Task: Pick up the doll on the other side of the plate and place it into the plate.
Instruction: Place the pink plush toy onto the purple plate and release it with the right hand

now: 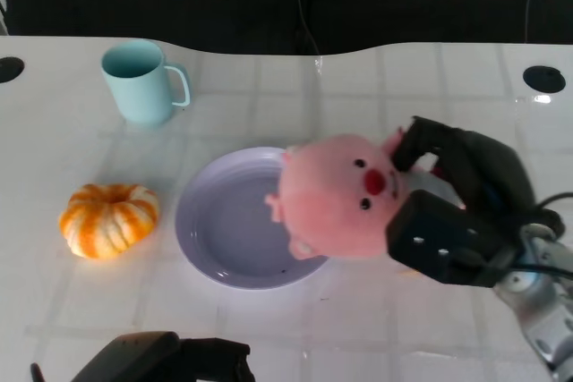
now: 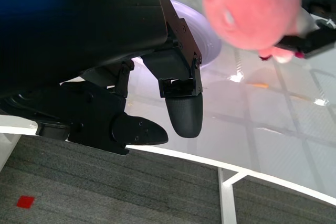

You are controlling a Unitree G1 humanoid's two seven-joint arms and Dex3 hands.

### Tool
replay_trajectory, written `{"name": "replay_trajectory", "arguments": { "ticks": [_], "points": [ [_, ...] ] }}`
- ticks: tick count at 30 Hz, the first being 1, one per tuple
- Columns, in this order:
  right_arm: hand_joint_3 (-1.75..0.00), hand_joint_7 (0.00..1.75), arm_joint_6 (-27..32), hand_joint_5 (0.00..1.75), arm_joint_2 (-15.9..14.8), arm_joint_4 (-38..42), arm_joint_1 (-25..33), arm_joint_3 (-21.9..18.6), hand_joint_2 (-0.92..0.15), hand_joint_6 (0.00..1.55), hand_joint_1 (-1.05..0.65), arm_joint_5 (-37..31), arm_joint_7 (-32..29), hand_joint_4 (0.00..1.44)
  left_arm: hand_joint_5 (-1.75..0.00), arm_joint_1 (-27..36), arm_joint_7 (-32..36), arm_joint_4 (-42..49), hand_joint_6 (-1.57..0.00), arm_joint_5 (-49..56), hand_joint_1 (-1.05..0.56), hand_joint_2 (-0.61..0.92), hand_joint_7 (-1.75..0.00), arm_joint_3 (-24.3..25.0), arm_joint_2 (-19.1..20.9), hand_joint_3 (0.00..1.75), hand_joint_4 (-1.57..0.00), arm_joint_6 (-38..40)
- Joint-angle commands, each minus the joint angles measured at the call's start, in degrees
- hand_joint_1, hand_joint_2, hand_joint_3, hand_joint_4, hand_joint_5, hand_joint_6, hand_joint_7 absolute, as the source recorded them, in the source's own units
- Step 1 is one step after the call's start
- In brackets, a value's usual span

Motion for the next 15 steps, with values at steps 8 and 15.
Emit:
{"name": "replay_trajectory", "arguments": {
  "ticks": [8,15],
  "points": [
    [-1.26,1.74,-0.24,1.75,6.39,7.26,-9.22,4.27,-0.35,0.76,-0.16,-2.27,-0.55,0.94,-1.49,0.91,1.34,-0.29,-0.81,1.66,-0.18,0.92,-0.88,-0.54,0.34,0.2,-0.72,-1.81],
    [-1.17,1.75,-1.29,1.75,9.72,15.46,-14.01,5.48,-0.4,0.73,-0.19,-2.46,-1.88,0.92,-1.5,1.56,1.45,-1.44,-0.83,2.21,-0.19,0.92,-0.86,-1.37,-0.35,0.17,-0.74,-1.58]
  ]
}}
